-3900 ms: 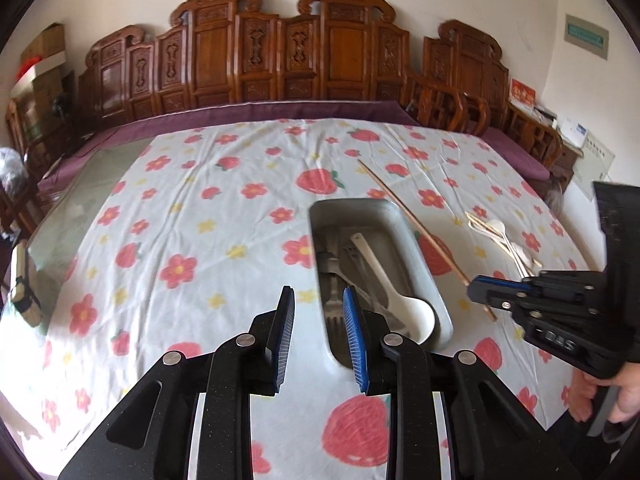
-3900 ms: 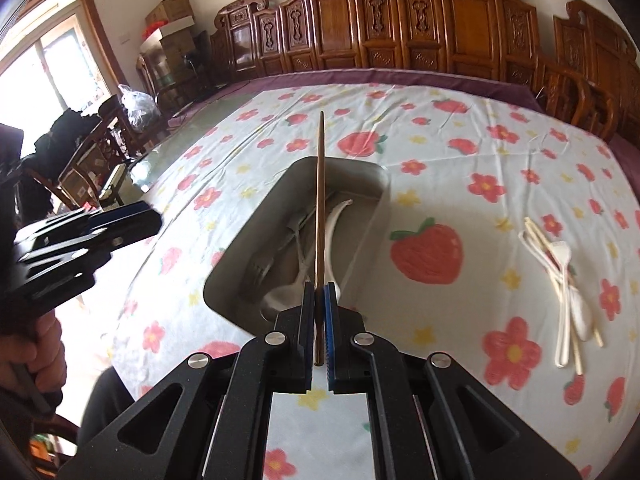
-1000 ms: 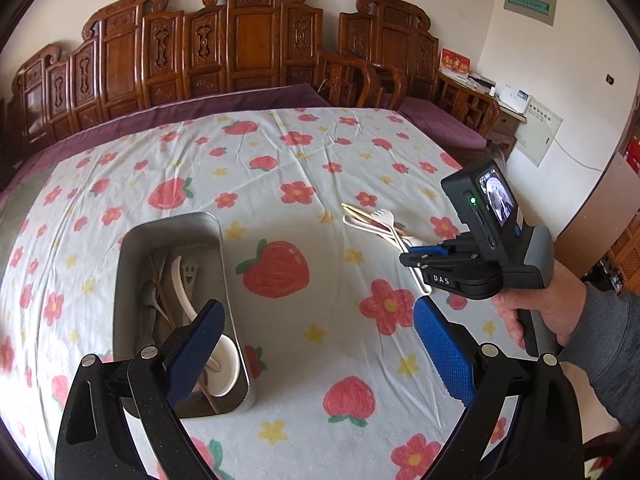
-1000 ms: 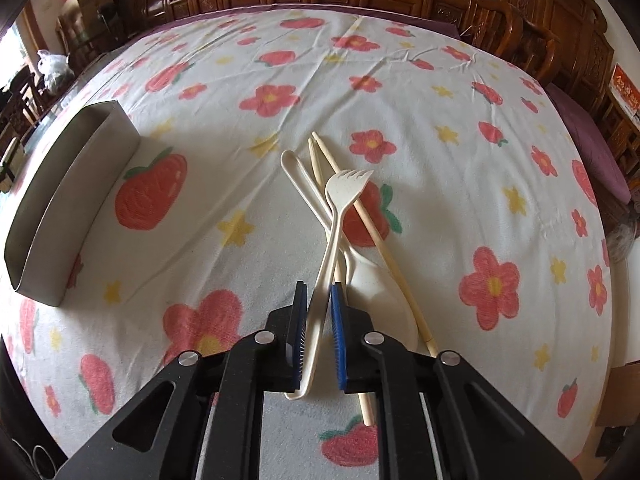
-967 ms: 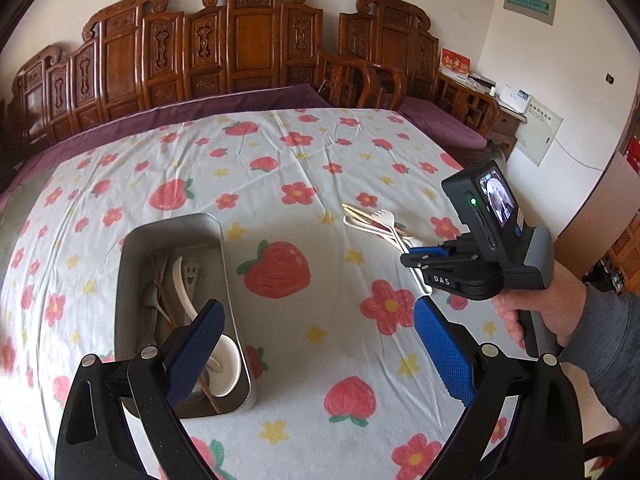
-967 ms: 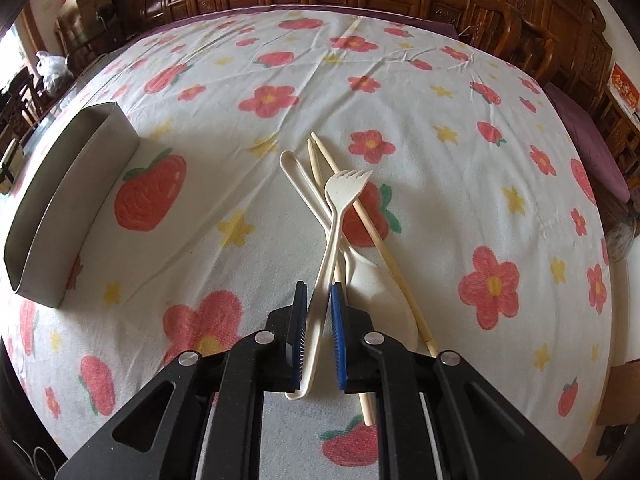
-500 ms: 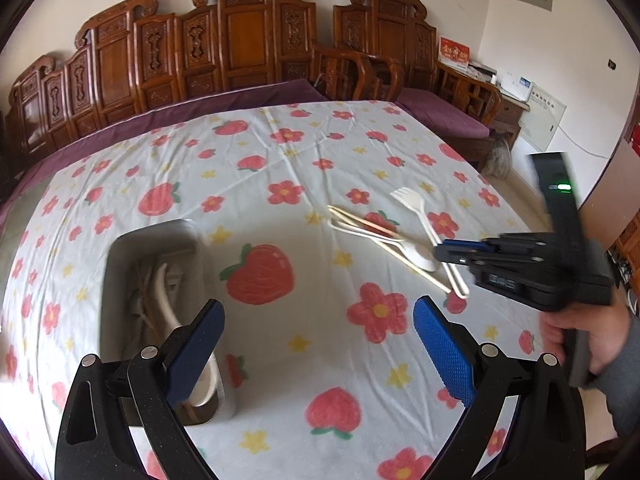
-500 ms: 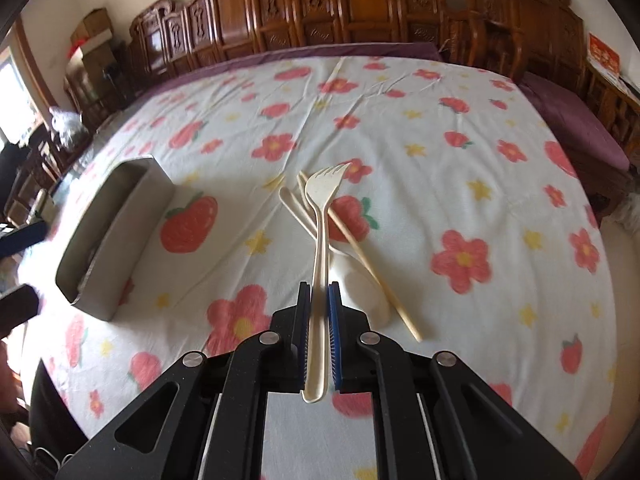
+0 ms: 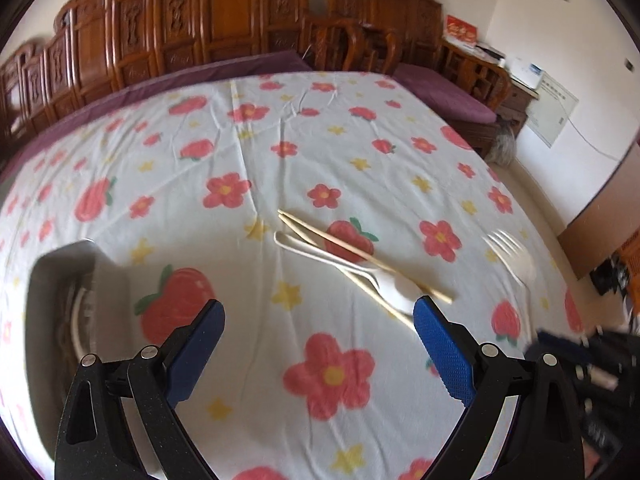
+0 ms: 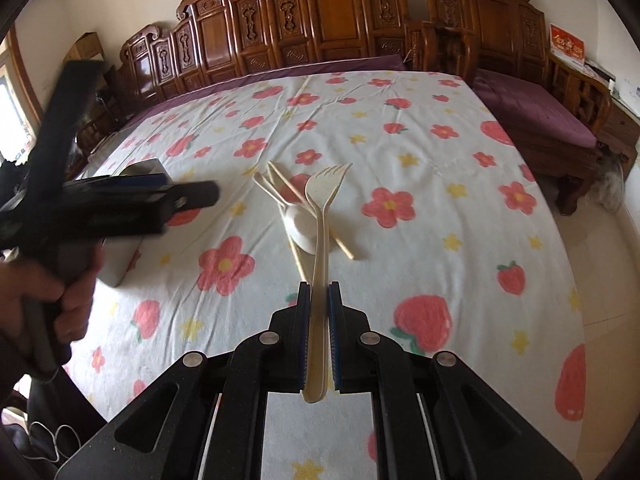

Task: Organize utensils
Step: 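Lift the white plastic fork with the right tool while the left tool approaches the pile, then close the left tool on a white plastic knife and lift it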

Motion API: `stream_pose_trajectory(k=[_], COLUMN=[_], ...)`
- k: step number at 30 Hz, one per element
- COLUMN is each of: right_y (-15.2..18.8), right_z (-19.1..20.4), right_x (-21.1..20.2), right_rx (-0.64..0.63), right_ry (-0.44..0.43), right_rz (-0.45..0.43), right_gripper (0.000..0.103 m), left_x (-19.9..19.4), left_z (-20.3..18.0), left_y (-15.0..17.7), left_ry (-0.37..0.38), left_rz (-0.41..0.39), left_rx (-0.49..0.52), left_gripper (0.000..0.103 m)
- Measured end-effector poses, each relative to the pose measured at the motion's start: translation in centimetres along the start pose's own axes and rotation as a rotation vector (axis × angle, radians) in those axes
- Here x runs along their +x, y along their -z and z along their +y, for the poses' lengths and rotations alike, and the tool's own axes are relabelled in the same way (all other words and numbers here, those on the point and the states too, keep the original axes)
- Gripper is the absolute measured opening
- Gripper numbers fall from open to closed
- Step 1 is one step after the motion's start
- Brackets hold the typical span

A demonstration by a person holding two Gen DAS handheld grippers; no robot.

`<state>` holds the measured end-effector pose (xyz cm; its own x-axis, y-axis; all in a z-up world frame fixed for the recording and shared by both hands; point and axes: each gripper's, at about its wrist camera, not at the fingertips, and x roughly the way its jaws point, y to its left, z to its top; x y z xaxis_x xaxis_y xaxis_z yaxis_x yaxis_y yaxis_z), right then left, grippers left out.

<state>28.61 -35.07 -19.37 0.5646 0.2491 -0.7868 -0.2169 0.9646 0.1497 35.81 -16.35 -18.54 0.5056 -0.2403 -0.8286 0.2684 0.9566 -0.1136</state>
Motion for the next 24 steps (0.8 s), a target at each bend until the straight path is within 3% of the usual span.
stream_pose_trajectory(k=[7,8,9,12,17,19,24], right_y=[0.5,0.6,0.7,0.9,0.9,0.8,0.7], right_z=[-1.5,-1.7,-1.9,-2.4,-2.9,-3.1,-3.7], right_x=[0.1,0.1,0.0,0.1,0.5,0.3,-0.1], right_rx=[0.018,0.033,0.042,0.054,0.074,0.078,0.091], right_ry=[0.007,0.001,-0.004,-0.005,-0.023,-0.031,-0.026], right_rz=[0.0,0.004,0.003,0.005,0.017,0.014,0.005], right_gripper=[0.01,0.01,0.01,0.01,0.01,0.01,0.01], left_x=[3.1,3.4,3.9,4.8,6.9,8.2,9.1], left_z=[0.1,-0.1,-0.5,-1.1,-1.6,-1.8,-2.2], left_y=[-2.1,-2.3,-2.6,-3.2,-3.3,-3.0,-3.0], left_ry=[-0.009,0.001,0.021,0.062,0.08,0.048,0.03], left_rz=[0.063,0.074,0.097,0.137,0.236,0.282,0.307], left_rx=[-0.076,-0.075,-0.067,-0.084,-0.136,-0.143,-0.167], left_gripper=[0.092,0.086,0.074,0.07,0.067,0.067,0.065])
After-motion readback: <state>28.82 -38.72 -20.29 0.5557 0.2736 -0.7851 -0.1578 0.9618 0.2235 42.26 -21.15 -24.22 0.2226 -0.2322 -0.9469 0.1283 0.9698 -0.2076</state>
